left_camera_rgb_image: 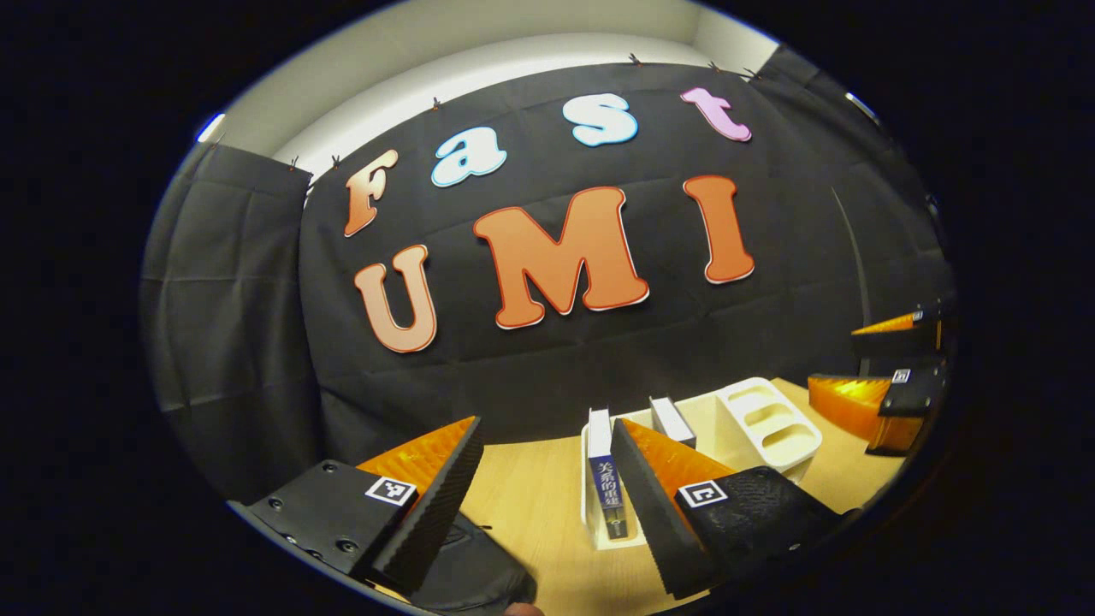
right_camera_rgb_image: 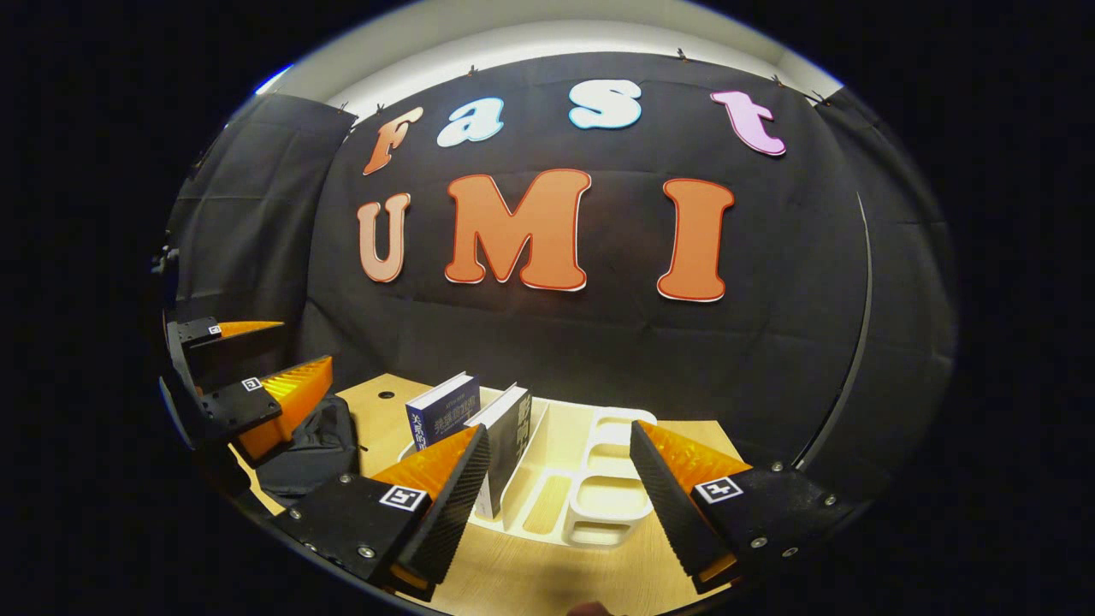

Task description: Open the schoolbag, grab two books from the bookshelf and put them into the schoolbag.

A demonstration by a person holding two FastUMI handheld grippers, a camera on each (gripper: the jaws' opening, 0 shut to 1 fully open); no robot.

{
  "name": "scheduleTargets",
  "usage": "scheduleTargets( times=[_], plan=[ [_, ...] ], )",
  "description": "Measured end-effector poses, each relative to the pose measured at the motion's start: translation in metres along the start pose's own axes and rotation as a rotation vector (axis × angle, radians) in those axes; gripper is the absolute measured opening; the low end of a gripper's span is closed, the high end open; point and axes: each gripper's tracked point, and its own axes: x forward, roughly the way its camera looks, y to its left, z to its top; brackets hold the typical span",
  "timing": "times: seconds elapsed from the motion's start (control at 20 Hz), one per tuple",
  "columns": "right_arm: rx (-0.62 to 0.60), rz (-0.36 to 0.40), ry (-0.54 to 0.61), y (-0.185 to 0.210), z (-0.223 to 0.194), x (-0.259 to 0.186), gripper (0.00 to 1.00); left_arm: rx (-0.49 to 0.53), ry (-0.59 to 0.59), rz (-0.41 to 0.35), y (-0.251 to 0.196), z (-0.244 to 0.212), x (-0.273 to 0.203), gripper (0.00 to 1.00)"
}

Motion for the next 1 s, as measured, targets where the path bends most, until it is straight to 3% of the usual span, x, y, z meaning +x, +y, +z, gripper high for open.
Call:
scheduleTargets(
  times=[0.3,0.6,0.85,1.0],
  plan=[
    [-0.061,0.041,-0.003,-0.008,-0.009,0.009,0.98,0.202,0.117,0.082,0.018,-0.061,-0.012,0.96],
    [-0.062,0.019,0.031,-0.003,-0.025,0.016,0.98,0.379,0.214,0.043,0.027,-0.133,-0.020,0.98],
    [-0.031,-0.032,0.063,0.000,-0.034,0.022,0.98,0.558,0.365,0.023,0.042,-0.219,-0.017,0.98],
    [-0.037,-0.056,0.068,0.000,-0.032,0.027,0.98,0.607,0.434,-0.002,0.054,-0.259,-0.017,0.98]
  ],
)
